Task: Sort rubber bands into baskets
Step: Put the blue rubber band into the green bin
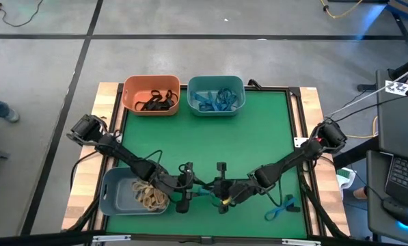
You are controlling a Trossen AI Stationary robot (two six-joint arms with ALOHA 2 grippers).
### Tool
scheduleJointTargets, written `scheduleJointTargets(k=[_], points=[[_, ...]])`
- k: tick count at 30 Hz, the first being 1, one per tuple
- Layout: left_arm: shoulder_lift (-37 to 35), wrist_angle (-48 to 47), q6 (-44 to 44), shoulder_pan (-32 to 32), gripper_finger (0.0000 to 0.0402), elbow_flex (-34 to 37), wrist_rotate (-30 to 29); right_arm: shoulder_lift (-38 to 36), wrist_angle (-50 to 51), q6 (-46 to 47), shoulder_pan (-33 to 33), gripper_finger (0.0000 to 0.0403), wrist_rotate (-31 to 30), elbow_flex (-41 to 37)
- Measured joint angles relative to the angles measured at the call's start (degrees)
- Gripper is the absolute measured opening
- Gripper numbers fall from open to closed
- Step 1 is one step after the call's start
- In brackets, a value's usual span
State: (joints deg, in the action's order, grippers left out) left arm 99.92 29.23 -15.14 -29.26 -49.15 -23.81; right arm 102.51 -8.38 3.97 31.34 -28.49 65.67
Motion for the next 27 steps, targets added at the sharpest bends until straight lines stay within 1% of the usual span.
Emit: scheduleJointTargets(k=[2, 6, 11, 16, 20, 24, 27], points=[[0.00, 0.40, 0.65, 0.00, 0.0161, 0.00, 0.00, 0.45, -2.54, -0.65, -0.46, 0.0007, 1.03, 0.11], [0.00, 0.27, 1.62, 0.02, 0.0161, 0.00, 0.00, 0.82, -4.22, -1.45, -0.64, 0.0007, 2.61, 0.01], [0.00, 0.82, 3.23, 0.00, 0.0152, 0.00, 0.02, 0.95, -6.24, -2.84, -0.64, 0.0007, 2.81, 0.02], [0.00, 3.46, 6.55, -0.30, 0.0110, 0.00, 0.09, 0.95, -7.47, -2.97, -1.07, 0.0008, 3.64, 0.02], [0.00, 4.07, 9.20, -0.44, 0.0063, 0.00, 1.23, 0.95, -7.55, -2.93, -1.43, 0.0008, 4.42, 0.02], [0.00, 4.07, 9.31, -0.45, 0.0017, 0.00, 1.61, 0.95, -8.17, -2.77, -1.41, 0.0008, 4.21, 0.02], [0.00, 3.95, 9.31, -0.44, 0.0007, 0.02, 1.70, 0.95, -8.17, -0.32, -1.45, 0.0009, 4.21, 0.02]])
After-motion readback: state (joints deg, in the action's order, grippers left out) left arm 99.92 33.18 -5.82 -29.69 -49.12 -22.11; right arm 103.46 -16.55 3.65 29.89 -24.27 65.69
